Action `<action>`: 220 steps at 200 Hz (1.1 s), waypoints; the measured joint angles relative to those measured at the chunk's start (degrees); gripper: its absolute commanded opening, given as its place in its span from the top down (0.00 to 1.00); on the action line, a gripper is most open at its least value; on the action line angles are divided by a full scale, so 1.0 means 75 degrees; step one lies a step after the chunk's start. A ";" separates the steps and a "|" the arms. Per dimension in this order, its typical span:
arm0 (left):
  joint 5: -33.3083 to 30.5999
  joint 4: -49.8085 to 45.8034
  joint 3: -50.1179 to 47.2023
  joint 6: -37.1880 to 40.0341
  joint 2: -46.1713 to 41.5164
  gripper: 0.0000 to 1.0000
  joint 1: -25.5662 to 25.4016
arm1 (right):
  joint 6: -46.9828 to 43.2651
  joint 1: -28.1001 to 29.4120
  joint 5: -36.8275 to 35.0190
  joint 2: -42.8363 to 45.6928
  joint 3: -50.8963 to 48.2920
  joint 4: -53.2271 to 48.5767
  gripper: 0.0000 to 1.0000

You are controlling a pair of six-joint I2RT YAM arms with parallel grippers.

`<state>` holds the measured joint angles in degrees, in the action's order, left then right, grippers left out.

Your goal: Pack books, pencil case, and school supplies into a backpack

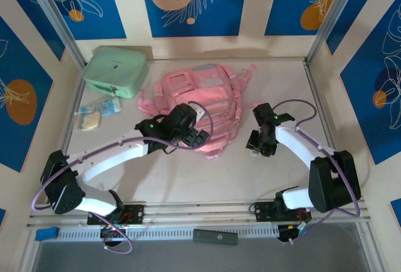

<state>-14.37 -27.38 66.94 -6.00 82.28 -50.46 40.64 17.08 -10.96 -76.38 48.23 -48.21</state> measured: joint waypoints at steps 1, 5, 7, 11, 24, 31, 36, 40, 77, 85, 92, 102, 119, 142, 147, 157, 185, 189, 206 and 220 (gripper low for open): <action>0.0012 -0.0006 0.0015 0.0026 0.0017 0.05 0.0015 | 0.0000 0.0017 0.0003 0.0017 0.0015 -0.0026 0.58; 0.0058 -0.0035 0.0102 0.0160 0.0128 0.05 0.0102 | 0.0000 0.0050 0.0015 0.0061 0.0064 -0.0079 0.58; 0.0064 -0.0035 0.0134 0.0219 0.0172 0.04 0.0125 | 0.0000 0.0076 0.0029 0.0085 0.0093 -0.0102 0.58; 0.0093 -0.0064 0.0213 0.0350 0.0283 0.04 0.0192 | -0.0003 0.0114 0.0050 0.0117 0.0140 -0.0143 0.58; 0.0114 -0.0082 0.0379 0.0787 0.0609 0.02 0.0335 | -0.0003 0.0256 0.0090 0.0207 0.0326 -0.0271 0.58; 0.0111 -0.0085 0.0449 0.1035 0.0781 0.01 0.0347 | 0.0000 0.0341 0.0117 0.0239 0.0396 -0.0306 0.58; 0.0114 -0.0090 0.0522 0.1215 0.0927 0.01 0.0347 | 0.0000 0.0411 0.0146 0.0256 0.0437 -0.0323 0.58; 0.0114 -0.0090 0.0568 0.1314 0.1032 0.00 0.0347 | 0.0000 0.0463 0.0172 0.0262 0.0463 -0.0335 0.58; -0.0073 -0.0286 0.1419 0.2221 0.2180 0.03 0.0405 | 0.0009 0.1014 0.0315 0.0254 0.0644 -0.0472 0.58; -0.0117 -0.0309 0.1580 0.2343 0.2381 0.04 0.0425 | 0.0015 0.1096 0.0338 0.0254 0.0679 -0.0472 0.58; -0.0154 -0.0323 0.1708 0.2439 0.2547 0.04 0.0446 | 0.0032 0.1160 0.0367 0.0254 0.0717 -0.0472 0.58; -0.0192 -0.0338 0.1851 0.2518 0.2728 0.04 0.0472 | 0.0038 0.1236 0.0414 0.0251 0.0761 -0.0469 0.58; -0.0216 -0.0449 0.2002 0.2658 0.2897 0.05 0.0495 | 0.0064 0.1309 0.0463 0.0216 0.0831 -0.0458 0.58; -0.0052 -0.0490 0.2072 0.2678 0.2926 0.07 0.0571 | 0.0093 0.1332 0.0498 0.0114 0.0863 -0.0420 0.58; 0.0035 -0.0498 0.2087 0.2678 0.2926 0.08 0.0612 | 0.0096 0.1332 0.0510 0.0102 0.0863 -0.0405 0.58; 0.0254 -0.0516 0.2113 0.2678 0.2926 0.09 0.0717 | 0.0117 0.1341 0.0536 0.0064 0.0866 -0.0370 0.58; 0.0761 -0.0624 0.2267 0.2687 0.2929 0.18 0.0994 | 0.0125 0.1393 0.0627 -0.0003 0.0927 -0.0300 0.58; 0.0831 -0.0647 0.2294 0.2664 0.2929 0.20 0.1035 | 0.0125 0.1396 0.0647 -0.0006 0.0935 -0.0280 0.58; 0.1005 -0.0656 0.2393 0.2699 0.2929 0.27 0.1239 | 0.0131 0.1425 0.0699 -0.0006 0.0956 -0.0251 0.58; 0.1297 -0.0656 0.2445 0.2675 0.2926 0.28 0.1463 | 0.0152 0.1431 0.0726 -0.0006 0.0956 -0.0227 0.58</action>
<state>-4.64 -32.29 85.27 14.06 104.22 -39.48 41.78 27.81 -5.52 -76.42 55.40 -49.91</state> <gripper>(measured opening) 0.726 0.426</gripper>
